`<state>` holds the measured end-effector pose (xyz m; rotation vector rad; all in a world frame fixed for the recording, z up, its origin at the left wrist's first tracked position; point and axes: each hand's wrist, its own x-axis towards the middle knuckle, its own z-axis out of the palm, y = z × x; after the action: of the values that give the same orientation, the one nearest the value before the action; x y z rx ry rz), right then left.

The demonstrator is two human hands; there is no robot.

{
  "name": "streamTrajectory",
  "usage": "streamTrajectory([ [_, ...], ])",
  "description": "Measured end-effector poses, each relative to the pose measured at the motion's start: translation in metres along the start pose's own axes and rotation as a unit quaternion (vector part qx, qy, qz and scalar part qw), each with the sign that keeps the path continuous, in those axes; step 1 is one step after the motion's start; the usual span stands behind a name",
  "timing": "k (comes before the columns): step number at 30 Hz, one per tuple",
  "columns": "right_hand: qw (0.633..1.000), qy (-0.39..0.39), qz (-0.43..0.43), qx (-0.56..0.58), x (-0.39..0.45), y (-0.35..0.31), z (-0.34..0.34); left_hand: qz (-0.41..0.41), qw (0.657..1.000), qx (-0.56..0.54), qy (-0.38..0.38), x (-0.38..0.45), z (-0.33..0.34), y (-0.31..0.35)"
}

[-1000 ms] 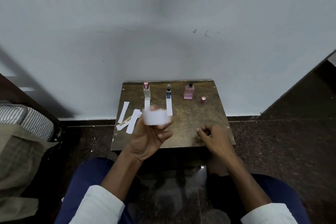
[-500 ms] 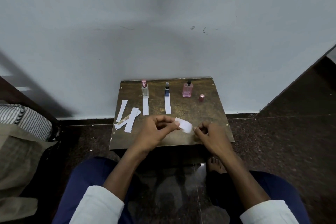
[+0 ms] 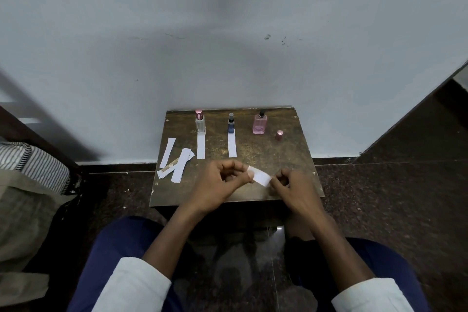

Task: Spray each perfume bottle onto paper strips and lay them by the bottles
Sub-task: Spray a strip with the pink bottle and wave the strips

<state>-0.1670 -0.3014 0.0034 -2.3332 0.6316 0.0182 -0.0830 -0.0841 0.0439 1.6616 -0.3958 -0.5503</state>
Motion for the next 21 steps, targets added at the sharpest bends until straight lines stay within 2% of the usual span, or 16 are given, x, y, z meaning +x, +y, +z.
streamTrajectory([
  [3,1.000,0.004,-0.008,-0.014,0.001,0.000,-0.001,-0.046,0.960,-0.263,-0.087,-0.004,-0.003,0.013],
  [5,1.000,0.003,-0.012,-0.002,0.001,0.001,0.001,-0.070,0.952,-0.289,-0.079,-0.003,-0.005,0.015],
  [6,1.000,0.002,-0.012,0.002,0.000,0.000,0.001,-0.069,0.973,-0.215,-0.049,-0.001,-0.006,0.010],
  [7,1.000,0.001,-0.012,0.004,0.001,0.002,0.002,-0.064,0.995,-0.082,-0.010,0.001,-0.006,0.006],
  [8,1.000,0.000,-0.010,0.004,0.000,0.001,0.002,-0.055,0.995,0.074,0.024,0.003,-0.007,0.001],
  [9,1.000,0.002,-0.011,0.004,0.000,0.001,0.002,-0.051,0.980,0.188,0.044,0.003,-0.009,-0.002],
  [10,1.000,0.005,-0.011,0.002,0.000,0.001,0.001,-0.057,0.970,0.228,0.054,0.003,-0.011,-0.004],
  [11,1.000,0.008,-0.014,0.002,0.001,0.002,0.001,-0.063,0.981,0.179,0.048,0.003,-0.014,-0.005],
  [13,1.000,0.005,-0.017,0.004,0.001,0.001,0.000,-0.073,0.994,-0.075,-0.013,-0.001,-0.015,0.002],
  [15,1.000,0.007,-0.020,0.005,0.001,0.001,0.001,-0.065,0.939,-0.328,-0.081,-0.004,-0.014,0.016],
  [16,1.000,0.007,-0.020,0.009,0.001,0.000,0.001,-0.059,0.900,-0.421,-0.100,-0.005,-0.010,0.022],
  [17,1.000,0.005,-0.020,0.014,0.000,0.000,0.001,-0.060,0.883,-0.455,-0.101,-0.004,-0.008,0.022],
  [18,1.000,0.001,-0.019,0.016,0.000,0.000,0.001,-0.071,0.905,-0.414,-0.070,-0.002,-0.007,0.018],
  [19,1.000,-0.001,-0.020,0.016,-0.001,0.000,0.002,-0.077,0.958,-0.277,-0.011,0.002,-0.007,0.012],
  [20,1.000,-0.001,-0.019,0.015,-0.001,0.000,0.002,-0.078,0.994,-0.053,0.058,0.006,-0.009,0.002],
  [21,1.000,0.000,-0.017,0.012,-0.001,0.000,0.002,-0.070,0.979,0.169,0.093,0.007,-0.011,-0.006],
])
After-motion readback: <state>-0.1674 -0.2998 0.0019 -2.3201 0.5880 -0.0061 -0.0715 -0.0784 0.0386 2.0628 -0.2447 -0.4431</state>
